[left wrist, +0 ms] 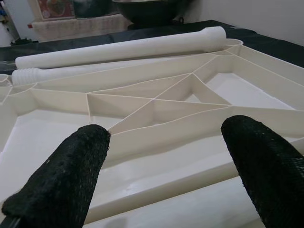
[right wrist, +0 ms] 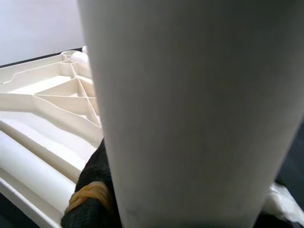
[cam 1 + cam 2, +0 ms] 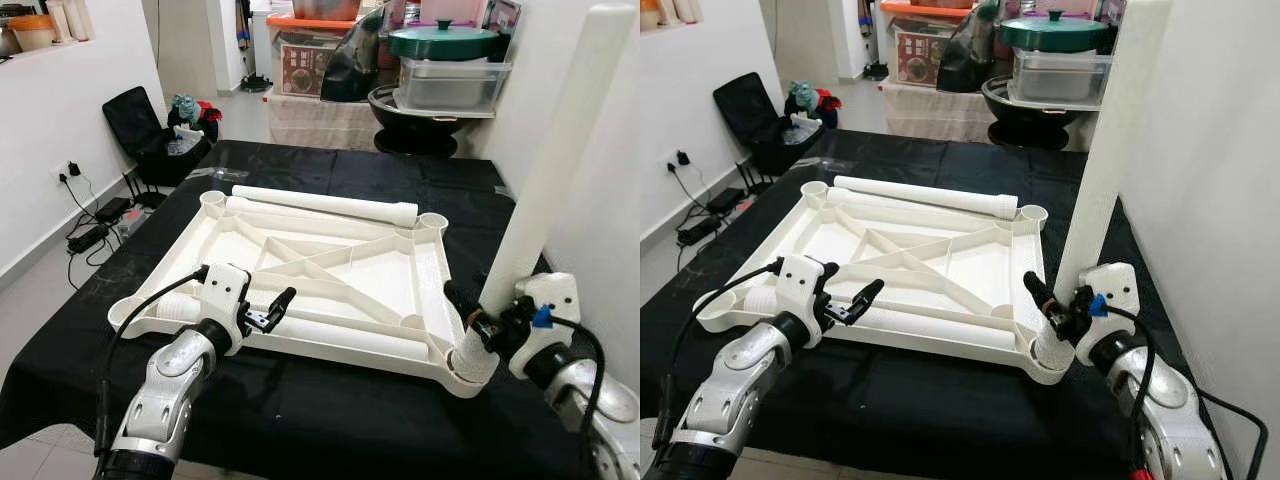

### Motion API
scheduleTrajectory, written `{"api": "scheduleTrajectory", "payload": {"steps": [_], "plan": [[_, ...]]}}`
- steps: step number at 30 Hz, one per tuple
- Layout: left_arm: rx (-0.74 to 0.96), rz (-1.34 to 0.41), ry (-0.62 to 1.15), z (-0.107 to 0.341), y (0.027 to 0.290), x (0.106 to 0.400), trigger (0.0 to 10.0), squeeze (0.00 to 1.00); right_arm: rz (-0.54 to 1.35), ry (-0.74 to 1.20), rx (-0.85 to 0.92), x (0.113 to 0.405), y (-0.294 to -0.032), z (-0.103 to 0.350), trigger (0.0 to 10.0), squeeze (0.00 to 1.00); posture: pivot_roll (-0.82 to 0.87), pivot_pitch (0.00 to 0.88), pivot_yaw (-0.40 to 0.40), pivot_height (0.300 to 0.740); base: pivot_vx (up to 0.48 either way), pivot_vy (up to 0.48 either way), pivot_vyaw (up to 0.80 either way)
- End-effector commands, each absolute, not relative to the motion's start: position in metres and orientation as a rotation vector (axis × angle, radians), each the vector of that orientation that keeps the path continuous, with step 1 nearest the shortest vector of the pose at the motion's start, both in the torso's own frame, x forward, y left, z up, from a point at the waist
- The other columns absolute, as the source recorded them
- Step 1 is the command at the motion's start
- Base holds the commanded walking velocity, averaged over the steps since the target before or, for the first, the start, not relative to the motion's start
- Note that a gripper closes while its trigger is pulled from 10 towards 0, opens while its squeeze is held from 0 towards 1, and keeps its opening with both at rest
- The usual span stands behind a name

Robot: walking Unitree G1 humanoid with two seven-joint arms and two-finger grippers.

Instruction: Building children table

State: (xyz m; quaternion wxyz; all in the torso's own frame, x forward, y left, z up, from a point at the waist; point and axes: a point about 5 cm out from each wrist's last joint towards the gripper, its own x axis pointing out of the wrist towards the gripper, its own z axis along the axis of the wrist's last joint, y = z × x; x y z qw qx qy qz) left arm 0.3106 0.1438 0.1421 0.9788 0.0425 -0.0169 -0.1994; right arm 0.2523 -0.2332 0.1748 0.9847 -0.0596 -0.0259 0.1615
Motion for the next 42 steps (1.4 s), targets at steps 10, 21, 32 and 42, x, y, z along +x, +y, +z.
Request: {"api": "scheduleTrajectory", "payload": {"steps": [10,21,32,42], "plan": [[0.079,-0.396,-0.027,0.141,0.146,0.314,10.0,0.00,0.425,-0.005,-0.060,0.246,-0.218,0.158,0.0,0.00,0.01,0.000,-0.035,0.740,0.000,0.000,0.00],[0.033,-0.386,-0.010,0.139,0.148,0.316,10.0,0.00,0.620,-0.043,0.138,0.242,-0.175,0.155,0.0,0.00,0.02,0.000,-0.048,0.740,0.000,0.000,0.00],[0.038,-0.382,0.000,0.136,0.149,0.315,10.0,0.00,0.652,-0.019,0.109,0.235,-0.161,0.144,0.0,0.00,0.02,0.000,-0.043,0.740,0.000,0.000,0.00],[0.041,-0.390,0.007,0.134,0.149,0.318,10.0,0.00,0.712,-0.006,0.057,0.231,-0.171,0.143,0.0,0.00,0.02,0.000,-0.041,0.740,0.000,0.000,0.00]]}}
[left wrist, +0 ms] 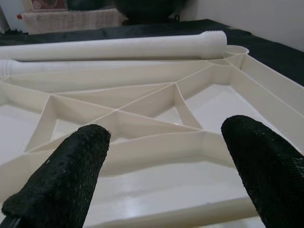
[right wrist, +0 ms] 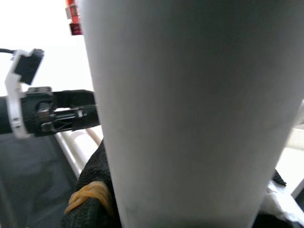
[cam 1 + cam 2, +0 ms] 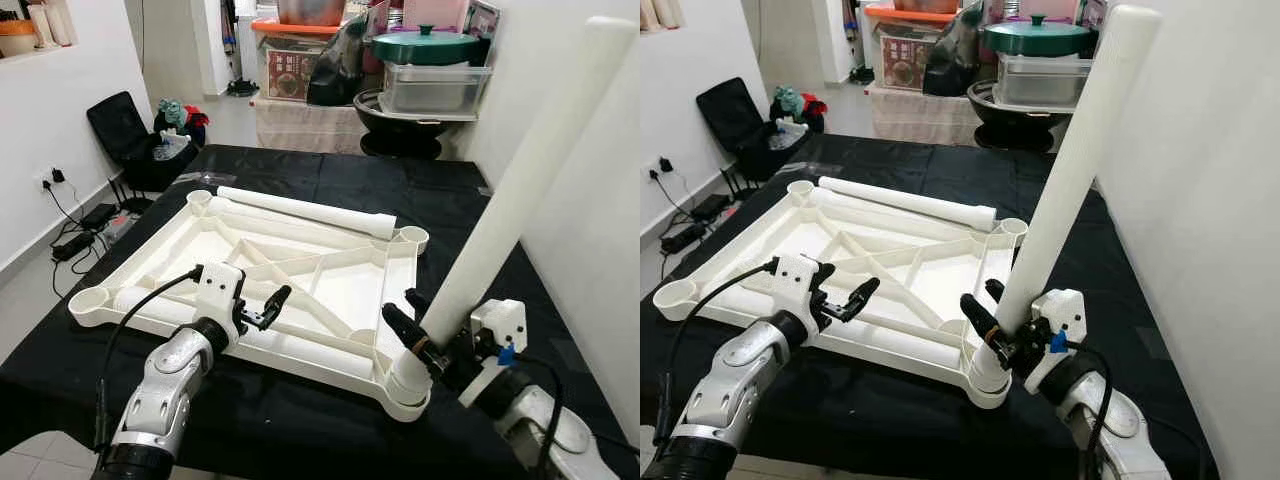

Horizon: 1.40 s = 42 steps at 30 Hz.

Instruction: Building children table

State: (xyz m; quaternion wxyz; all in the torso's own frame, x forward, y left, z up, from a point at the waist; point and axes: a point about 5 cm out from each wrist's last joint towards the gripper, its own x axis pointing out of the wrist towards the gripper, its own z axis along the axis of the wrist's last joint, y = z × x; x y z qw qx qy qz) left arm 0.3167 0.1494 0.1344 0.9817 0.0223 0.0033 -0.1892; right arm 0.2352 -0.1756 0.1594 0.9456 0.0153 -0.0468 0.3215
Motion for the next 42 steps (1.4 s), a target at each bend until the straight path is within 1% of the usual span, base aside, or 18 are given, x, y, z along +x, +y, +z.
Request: {"api": "scheduleTrajectory", "payload": {"steps": [1,9,19,22,24,26,30,33,39,41,42], "plan": [[0.041,-0.390,0.007,0.134,0.149,0.318,10.0,0.00,0.712,-0.006,0.057,0.231,-0.171,0.143,0.0,0.00,0.02,0.000,-0.041,0.740,0.000,0.000,0.00],[0.046,-0.390,0.010,0.133,0.150,0.317,10.0,0.00,0.820,0.033,0.063,0.229,-0.173,0.139,0.0,0.00,0.03,0.000,-0.051,0.740,0.000,0.000,0.00],[0.040,-0.386,0.013,0.133,0.151,0.317,10.0,0.00,0.910,0.017,0.067,0.229,-0.170,0.142,0.0,0.00,0.04,0.000,-0.056,0.740,0.000,0.000,0.00],[0.033,-0.387,0.016,0.132,0.150,0.317,10.0,0.00,1.042,0.011,0.068,0.236,-0.164,0.149,0.0,0.00,0.05,0.000,-0.063,0.740,0.000,0.000,0.00],[0.032,-0.387,0.016,0.132,0.150,0.317,10.0,0.00,1.060,0.010,0.071,0.237,-0.163,0.150,0.0,0.00,0.05,0.000,-0.063,0.740,0.000,0.000,0.00],[0.030,-0.384,0.016,0.132,0.150,0.317,10.0,0.00,1.094,-0.014,0.070,0.244,-0.160,0.154,0.0,0.00,0.07,0.000,-0.076,0.740,0.000,0.000,0.00],[0.026,-0.373,0.014,0.132,0.152,0.316,10.0,0.00,1.127,-0.047,0.073,0.248,-0.154,0.158,0.0,0.00,0.08,0.000,-0.083,0.740,0.000,0.000,0.00],[0.027,-0.366,0.019,0.131,0.155,0.315,10.0,0.00,1.161,-0.040,0.058,0.246,-0.148,0.154,0.0,0.00,0.08,0.000,-0.085,0.740,0.000,0.000,0.00],[0.028,-0.361,0.021,0.130,0.157,0.315,10.0,0.00,1.171,-0.033,0.036,0.246,-0.149,0.151,0.0,0.00,0.08,0.000,-0.085,0.740,0.000,0.000,0.00],[0.027,-0.361,0.021,0.130,0.156,0.315,10.0,0.00,1.162,-0.038,0.032,0.247,-0.150,0.151,0.0,0.00,0.07,0.000,-0.082,0.740,0.000,0.000,0.00],[0.026,-0.361,0.020,0.130,0.155,0.315,10.0,0.00,1.124,-0.035,0.010,0.250,-0.152,0.150,0.0,0.00,0.07,0.000,-0.082,0.740,0.000,0.000,0.00]]}}
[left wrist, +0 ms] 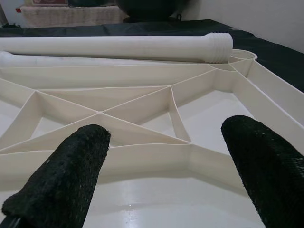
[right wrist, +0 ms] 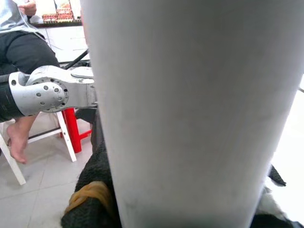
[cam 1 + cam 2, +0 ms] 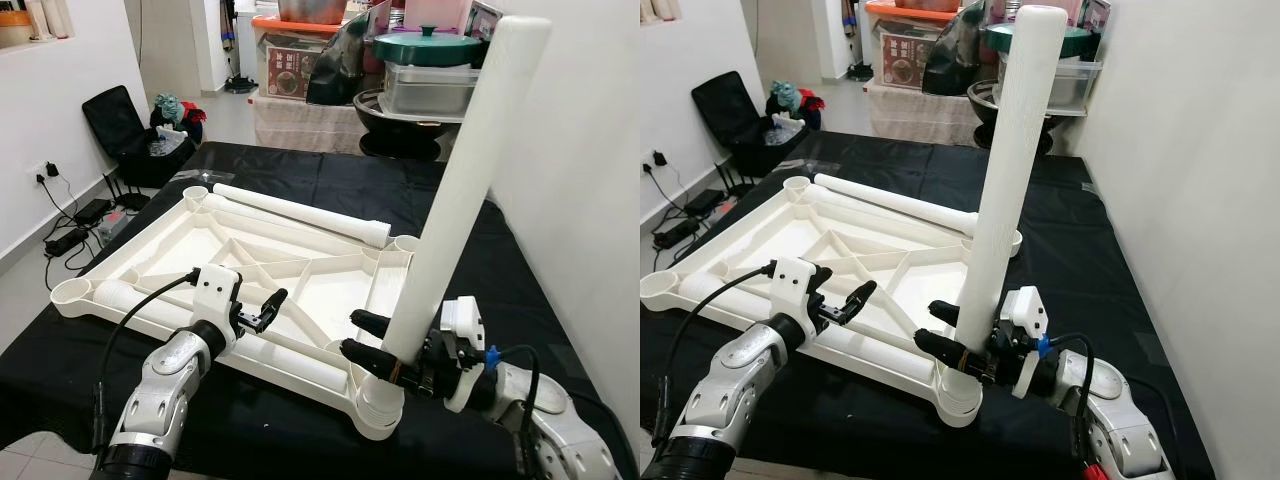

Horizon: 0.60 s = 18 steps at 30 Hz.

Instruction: Building children table

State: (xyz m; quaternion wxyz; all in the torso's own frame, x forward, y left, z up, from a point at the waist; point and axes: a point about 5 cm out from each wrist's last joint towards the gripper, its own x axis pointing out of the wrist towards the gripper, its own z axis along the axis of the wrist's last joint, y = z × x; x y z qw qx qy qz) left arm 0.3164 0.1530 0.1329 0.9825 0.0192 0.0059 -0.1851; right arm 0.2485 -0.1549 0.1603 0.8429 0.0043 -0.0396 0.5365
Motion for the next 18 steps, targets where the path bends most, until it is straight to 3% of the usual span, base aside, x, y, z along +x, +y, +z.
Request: {"api": "scheduleTrajectory", "payload": {"steps": [1,6,7,9,18], "plan": [[0.026,-0.361,0.020,0.130,0.155,0.315,10.0,0.00,1.124,-0.035,0.010,0.250,-0.152,0.150,0.0,0.00,0.07,0.000,-0.082,0.740,0.000,0.000,0.00],[0.025,-0.366,0.022,0.129,0.153,0.315,10.0,0.00,1.005,-0.031,-0.073,0.255,-0.156,0.143,0.0,0.00,0.06,0.000,-0.074,0.740,0.000,0.000,0.00],[0.024,-0.367,0.024,0.128,0.152,0.315,10.0,0.00,0.910,-0.003,-0.105,0.255,-0.159,0.137,0.0,0.00,0.05,0.000,-0.073,0.740,0.000,0.000,0.00],[0.024,-0.367,0.024,0.128,0.152,0.315,10.0,0.00,0.910,-0.003,-0.105,0.255,-0.159,0.137,0.0,0.00,0.05,0.000,-0.073,0.740,0.000,0.000,0.00],[0.015,-0.365,0.034,0.125,0.152,0.317,10.0,0.00,0.551,0.147,-0.073,0.257,-0.172,0.109,0.0,0.00,0.03,0.000,-0.068,0.740,0.000,0.000,0.00]]}}
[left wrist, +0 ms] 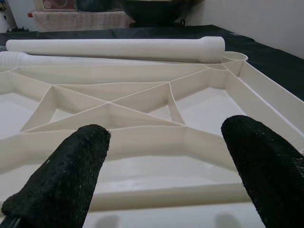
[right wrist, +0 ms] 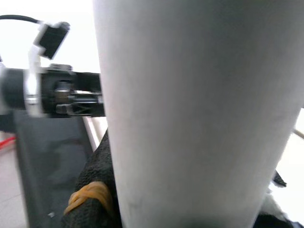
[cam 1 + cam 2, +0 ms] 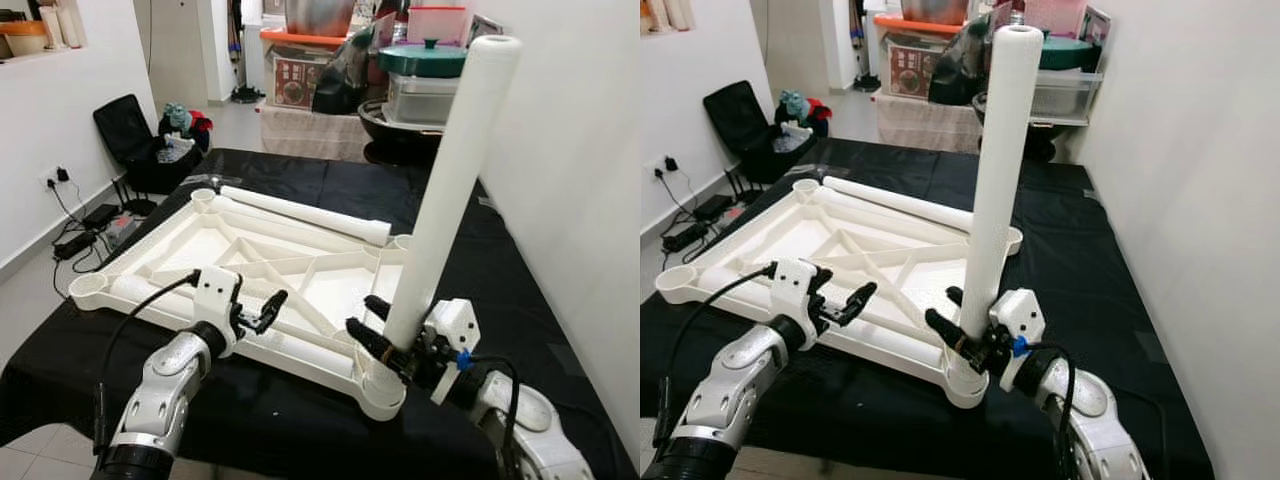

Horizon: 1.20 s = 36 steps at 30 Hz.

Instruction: Building children table

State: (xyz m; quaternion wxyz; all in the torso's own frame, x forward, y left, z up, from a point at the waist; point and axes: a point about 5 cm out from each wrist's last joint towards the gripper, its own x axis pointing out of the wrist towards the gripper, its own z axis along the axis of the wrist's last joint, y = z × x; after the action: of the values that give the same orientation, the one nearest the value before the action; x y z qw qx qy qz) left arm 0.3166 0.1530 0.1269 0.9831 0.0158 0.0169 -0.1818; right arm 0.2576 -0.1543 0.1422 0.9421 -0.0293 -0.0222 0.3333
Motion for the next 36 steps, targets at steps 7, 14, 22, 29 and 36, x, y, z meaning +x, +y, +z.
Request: {"api": "scheduleTrajectory", "payload": {"steps": [7,14,22,29,36], "plan": [[0.007,-0.359,0.039,0.123,0.152,0.316,10.0,0.00,0.378,0.250,-0.023,0.265,-0.176,0.094,0.0,0.00,0.03,0.000,-0.080,0.740,0.000,0.000,0.00],[0.006,-0.345,0.042,0.121,0.154,0.315,10.0,0.00,0.273,0.267,-0.019,0.266,-0.175,0.090,0.0,0.00,0.03,0.000,-0.083,0.740,0.000,0.000,0.00],[0.004,-0.338,0.048,0.119,0.155,0.315,10.0,0.00,0.141,0.296,0.013,0.264,-0.179,0.084,0.0,0.00,0.02,0.000,-0.075,0.740,0.000,0.000,0.00],[0.005,-0.336,0.052,0.119,0.155,0.316,10.0,0.00,0.039,0.344,0.035,0.262,-0.181,0.075,0.0,0.00,0.02,0.000,-0.073,0.740,0.000,0.000,0.00],[0.006,-0.325,0.054,0.119,0.155,0.317,10.0,0.00,-0.197,0.360,0.049,0.263,-0.202,0.071,0.0,0.00,0.02,0.000,-0.076,0.740,0.000,0.000,0.00]]}}
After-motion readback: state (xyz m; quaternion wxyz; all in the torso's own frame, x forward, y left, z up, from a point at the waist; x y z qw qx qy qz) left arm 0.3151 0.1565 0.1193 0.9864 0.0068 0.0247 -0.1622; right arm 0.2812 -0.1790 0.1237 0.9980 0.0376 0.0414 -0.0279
